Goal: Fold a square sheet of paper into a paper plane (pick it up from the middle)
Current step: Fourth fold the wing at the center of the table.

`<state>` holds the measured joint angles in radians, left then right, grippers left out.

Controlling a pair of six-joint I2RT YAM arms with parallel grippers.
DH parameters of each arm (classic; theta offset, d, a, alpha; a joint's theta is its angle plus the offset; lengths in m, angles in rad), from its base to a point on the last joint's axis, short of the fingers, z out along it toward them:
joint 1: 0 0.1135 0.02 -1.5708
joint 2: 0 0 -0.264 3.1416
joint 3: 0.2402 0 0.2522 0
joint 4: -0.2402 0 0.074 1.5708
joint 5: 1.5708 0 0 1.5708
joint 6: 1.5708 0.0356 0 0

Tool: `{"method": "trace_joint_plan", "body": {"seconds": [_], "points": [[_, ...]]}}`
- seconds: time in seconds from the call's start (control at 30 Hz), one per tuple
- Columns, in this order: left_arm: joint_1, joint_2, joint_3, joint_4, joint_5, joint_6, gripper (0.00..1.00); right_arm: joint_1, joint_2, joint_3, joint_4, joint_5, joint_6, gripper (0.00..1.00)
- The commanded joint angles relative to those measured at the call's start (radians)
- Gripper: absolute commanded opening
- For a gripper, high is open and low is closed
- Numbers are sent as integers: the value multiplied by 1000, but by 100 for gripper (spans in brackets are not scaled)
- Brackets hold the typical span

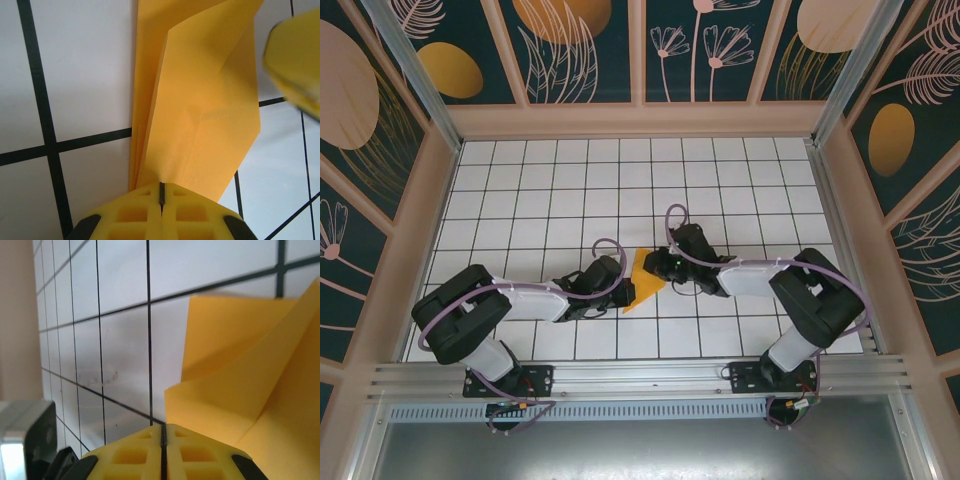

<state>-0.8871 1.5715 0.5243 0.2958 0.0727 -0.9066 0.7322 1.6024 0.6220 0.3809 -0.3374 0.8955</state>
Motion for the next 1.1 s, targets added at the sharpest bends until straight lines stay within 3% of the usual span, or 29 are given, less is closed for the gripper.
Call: {"method": "trace_joint_plan", "body": {"seconds": [0.0,0.17,0.27,0.67,0.93,1.07], "points": [[5,41,-29,-118,-23,15,0,34,56,36,-25,3,-21,9],[4,38,-29,-124,-22,19,0,32,143,85,-42,-4,-47,7],[5,39,-31,-133,-24,22,0,21,154,88,-124,83,-43,7],[4,57,-44,-157,-27,41,0,-205,208,100,-161,110,-88,9],[5,55,-51,-153,-23,41,0,-391,219,116,-118,-8,-140,9],[5,57,-51,-149,-19,44,0,-385,108,138,-146,-59,-176,11]]}}
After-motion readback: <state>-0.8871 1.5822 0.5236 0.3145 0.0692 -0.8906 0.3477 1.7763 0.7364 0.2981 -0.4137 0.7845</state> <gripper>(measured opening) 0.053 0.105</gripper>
